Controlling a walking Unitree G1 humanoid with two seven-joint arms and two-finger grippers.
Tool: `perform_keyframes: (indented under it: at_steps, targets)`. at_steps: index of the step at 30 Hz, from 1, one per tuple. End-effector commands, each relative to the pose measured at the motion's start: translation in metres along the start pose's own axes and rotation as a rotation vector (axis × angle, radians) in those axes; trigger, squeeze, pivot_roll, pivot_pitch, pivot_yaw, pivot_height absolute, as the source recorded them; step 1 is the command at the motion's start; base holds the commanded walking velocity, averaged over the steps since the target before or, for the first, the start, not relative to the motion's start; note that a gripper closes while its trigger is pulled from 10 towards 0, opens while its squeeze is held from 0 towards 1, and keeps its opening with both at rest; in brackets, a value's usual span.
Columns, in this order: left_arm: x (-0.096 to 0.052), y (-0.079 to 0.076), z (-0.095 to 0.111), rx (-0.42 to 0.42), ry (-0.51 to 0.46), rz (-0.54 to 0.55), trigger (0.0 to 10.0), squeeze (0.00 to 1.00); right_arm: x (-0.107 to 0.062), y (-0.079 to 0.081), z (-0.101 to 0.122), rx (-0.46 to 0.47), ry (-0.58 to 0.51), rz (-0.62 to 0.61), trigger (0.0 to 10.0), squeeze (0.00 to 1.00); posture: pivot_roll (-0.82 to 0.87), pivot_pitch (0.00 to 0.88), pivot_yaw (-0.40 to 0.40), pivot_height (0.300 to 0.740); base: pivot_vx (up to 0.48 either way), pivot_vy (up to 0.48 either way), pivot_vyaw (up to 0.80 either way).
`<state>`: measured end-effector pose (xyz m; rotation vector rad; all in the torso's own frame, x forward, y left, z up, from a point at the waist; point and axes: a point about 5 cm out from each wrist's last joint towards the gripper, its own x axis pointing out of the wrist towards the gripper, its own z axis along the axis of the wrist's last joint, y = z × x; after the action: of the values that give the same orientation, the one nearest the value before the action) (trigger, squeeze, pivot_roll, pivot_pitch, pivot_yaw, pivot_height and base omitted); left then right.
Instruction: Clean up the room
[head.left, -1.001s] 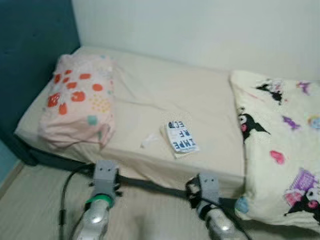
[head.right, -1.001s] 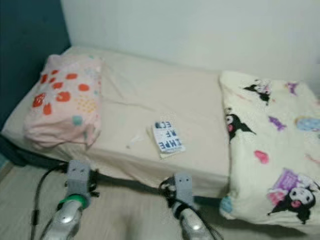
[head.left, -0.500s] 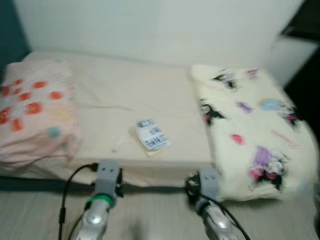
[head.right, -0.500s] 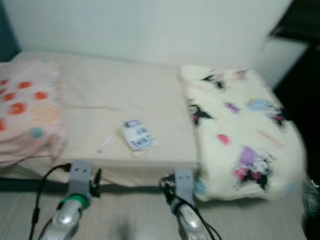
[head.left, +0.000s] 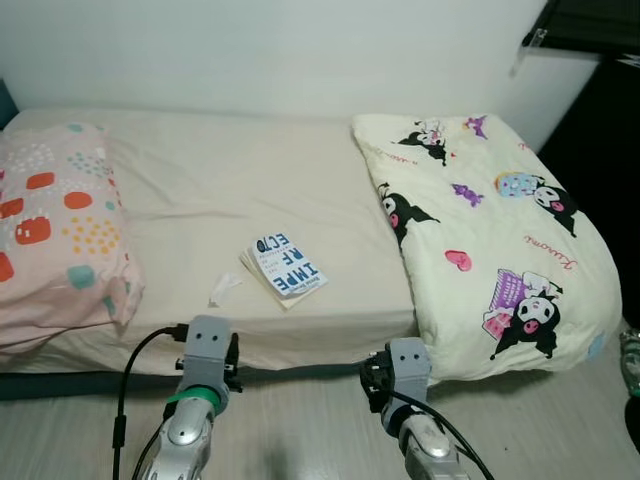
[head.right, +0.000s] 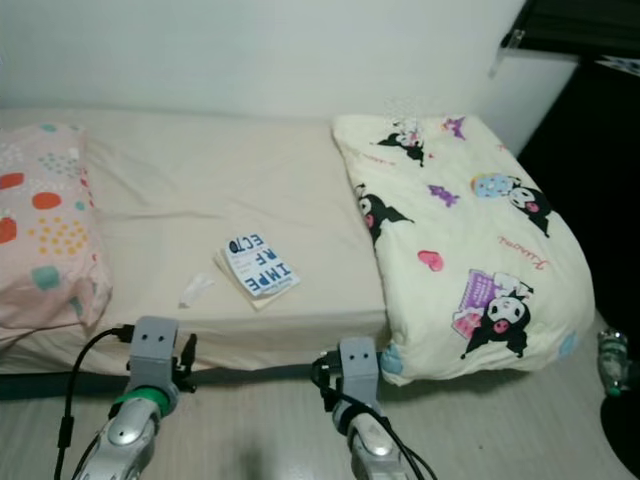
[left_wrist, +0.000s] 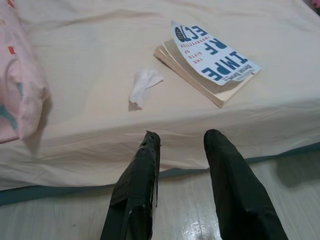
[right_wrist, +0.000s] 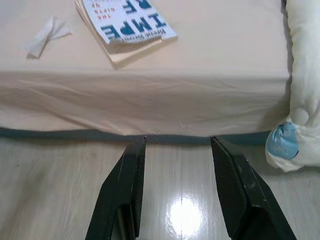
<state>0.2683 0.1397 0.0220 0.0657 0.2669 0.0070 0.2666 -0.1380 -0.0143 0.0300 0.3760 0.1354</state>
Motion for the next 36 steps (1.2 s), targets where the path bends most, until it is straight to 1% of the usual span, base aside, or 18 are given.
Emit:
perform_keyframes:
  at_steps: [1,24,29,36]
  targets:
    - [-0.0011,-0.0011,0.0004,-0.009,-0.006,-0.005,10.0,0.0,-0.0021,-0.0029,-0.0034,-0.002,0.011,-0.008,10.0,0.0,0.03,0.021,-0.015,0.74,0.364,0.0,0.0]
    - [-0.0022,0.0016,0.0002,-0.014,-0.008,-0.002,10.0,0.0,-0.0016,-0.0042,-0.0029,-0.001,0.013,-0.012,10.0,0.0,0.03,0.025,-0.017,0.74,0.355,0.0,0.0]
    - [-0.0022,0.0016,-0.0002,-0.009,-0.006,0.01,10.0,0.0,-0.0022,-0.0044,-0.0041,0.002,0.017,-0.008,10.0,0.0,0.03,0.028,-0.017,0.74,0.0,0.0,0.0]
    - [-0.0031,0.0038,-0.0026,0.002,-0.002,0.018,10.0,0.0,-0.0026,-0.0008,-0.005,0.001,0.017,0.013,10.0,0.0,0.03,0.029,-0.019,0.74,0.0,0.0,0.0]
